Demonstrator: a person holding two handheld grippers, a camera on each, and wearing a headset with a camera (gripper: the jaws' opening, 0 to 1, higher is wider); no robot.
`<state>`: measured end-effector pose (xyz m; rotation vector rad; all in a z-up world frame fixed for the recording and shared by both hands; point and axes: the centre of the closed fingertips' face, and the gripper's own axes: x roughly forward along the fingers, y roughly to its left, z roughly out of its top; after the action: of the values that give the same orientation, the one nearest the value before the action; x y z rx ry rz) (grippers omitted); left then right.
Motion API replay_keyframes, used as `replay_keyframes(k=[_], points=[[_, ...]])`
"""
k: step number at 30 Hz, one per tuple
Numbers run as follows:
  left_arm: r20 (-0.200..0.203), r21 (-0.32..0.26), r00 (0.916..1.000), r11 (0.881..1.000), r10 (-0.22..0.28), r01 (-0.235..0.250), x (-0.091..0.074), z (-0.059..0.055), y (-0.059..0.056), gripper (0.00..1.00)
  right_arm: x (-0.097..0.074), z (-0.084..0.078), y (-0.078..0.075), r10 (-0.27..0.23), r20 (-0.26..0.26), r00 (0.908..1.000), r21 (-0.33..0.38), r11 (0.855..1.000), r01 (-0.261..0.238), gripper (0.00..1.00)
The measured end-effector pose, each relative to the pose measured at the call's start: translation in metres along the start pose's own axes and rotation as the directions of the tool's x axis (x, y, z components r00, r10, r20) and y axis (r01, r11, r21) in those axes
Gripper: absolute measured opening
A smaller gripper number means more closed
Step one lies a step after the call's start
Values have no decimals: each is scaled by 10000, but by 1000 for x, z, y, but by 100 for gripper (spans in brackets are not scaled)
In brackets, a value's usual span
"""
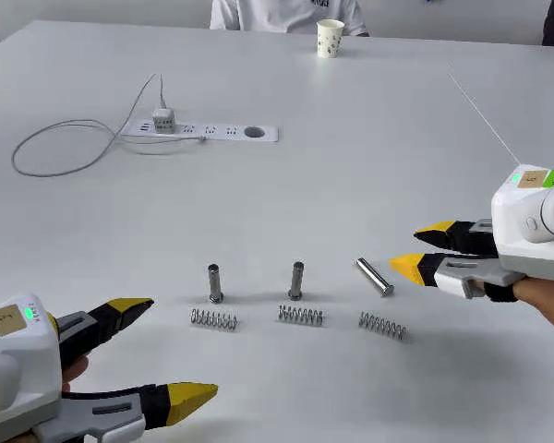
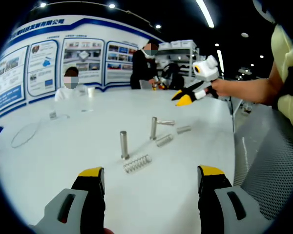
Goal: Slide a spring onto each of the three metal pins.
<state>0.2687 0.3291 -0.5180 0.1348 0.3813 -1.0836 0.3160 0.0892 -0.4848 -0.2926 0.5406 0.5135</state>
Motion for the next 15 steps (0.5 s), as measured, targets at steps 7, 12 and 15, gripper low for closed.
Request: replay_keyframes(k=[7, 12, 15], points=[[-66, 42, 10000, 10000, 11, -11, 0, -1, -1, 79, 9, 1, -3, -14, -106, 9999, 21, 10000, 14, 30], [-35, 46, 9999, 9999, 112, -112, -2, 1, 0, 79, 17, 0, -3, -6, -299, 9996, -116, 9999, 3, 29], [-49, 40, 9999, 9999, 159, -159, -2, 1, 0, 79, 23, -1, -2, 45, -416, 9991, -126, 9999, -51, 28]])
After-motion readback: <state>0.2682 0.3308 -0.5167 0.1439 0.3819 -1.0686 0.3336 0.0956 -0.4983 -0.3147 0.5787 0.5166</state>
